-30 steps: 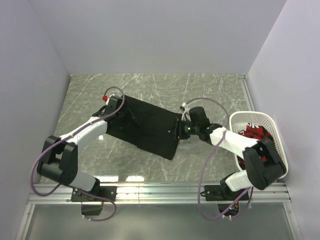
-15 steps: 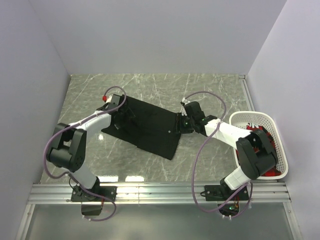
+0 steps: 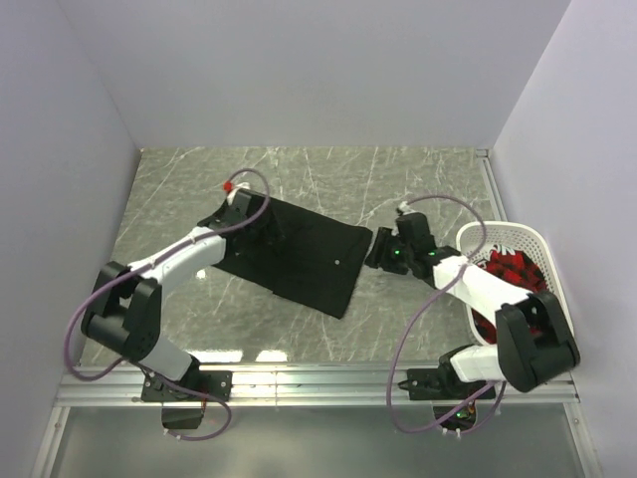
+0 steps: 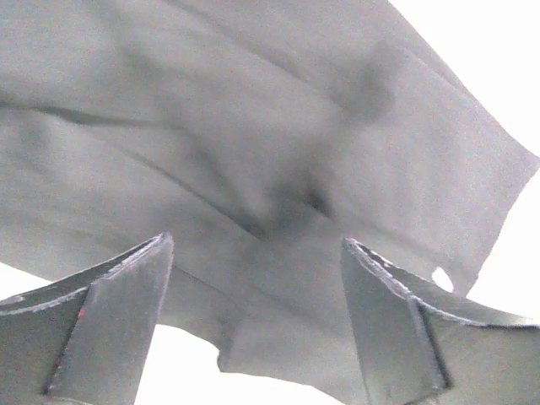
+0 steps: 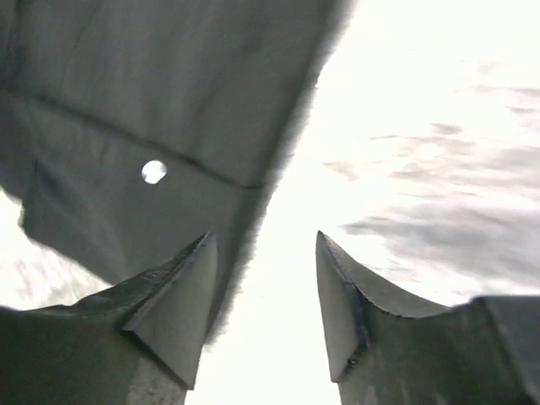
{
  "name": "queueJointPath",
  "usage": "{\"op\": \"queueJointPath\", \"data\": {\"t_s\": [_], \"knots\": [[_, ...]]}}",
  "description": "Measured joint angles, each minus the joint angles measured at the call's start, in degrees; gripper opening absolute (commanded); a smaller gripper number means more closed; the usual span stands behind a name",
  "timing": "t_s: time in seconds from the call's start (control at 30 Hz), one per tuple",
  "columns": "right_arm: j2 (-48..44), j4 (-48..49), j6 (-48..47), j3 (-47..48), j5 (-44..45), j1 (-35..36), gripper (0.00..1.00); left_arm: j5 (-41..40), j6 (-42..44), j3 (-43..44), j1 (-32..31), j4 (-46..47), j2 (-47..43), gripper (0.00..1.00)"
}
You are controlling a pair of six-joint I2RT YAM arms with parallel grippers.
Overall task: Fold and stack the long sleeve shirts
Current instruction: Fold the shirt
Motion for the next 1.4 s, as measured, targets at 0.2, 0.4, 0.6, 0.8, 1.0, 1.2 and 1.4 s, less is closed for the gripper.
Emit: {"op": "queueJointPath", "data": {"t_s": [0.2,0.4,0.6,0.8,1.0,1.2,1.4], "knots": [[-9.92,-0.24,2.78,-3.56,1.55,-5.60,0.77,-2.45,6.25,1.38,-15.02,0.28,-2.93,0.97],[-18.84,-1.51,4.48,-4.50,4.20,-7.06,0.87,-9.77,12.44,6.73,-33.62,-1.33,1.33,0.95],[-24.70,-2.91,5.88,-5.53,6.29,-7.54,0.87,-15.74,18.69,9.84,-45.68,-2.47,7.26,0.83],[-29.40,-4.17,6.58,-7.65,8.96,-8.48,0.87,-18.45,22.82,11.54,-50.10,-3.78,14.36,0.71],[-30.51,-4.81,6.56,-8.22,9.51,-9.22,0.86,-18.95,24.70,11.87,-50.31,-5.01,17.81,0.62],[-30.47,-4.83,7.02,-9.51,9.01,-9.92,0.86,-19.34,25.66,12.79,-50.31,-5.42,20.33,0.51],[-29.70,-3.52,7.87,-9.86,7.28,-10.29,0.85,-19.39,25.90,12.79,-50.31,-5.51,20.87,0.39]]}}
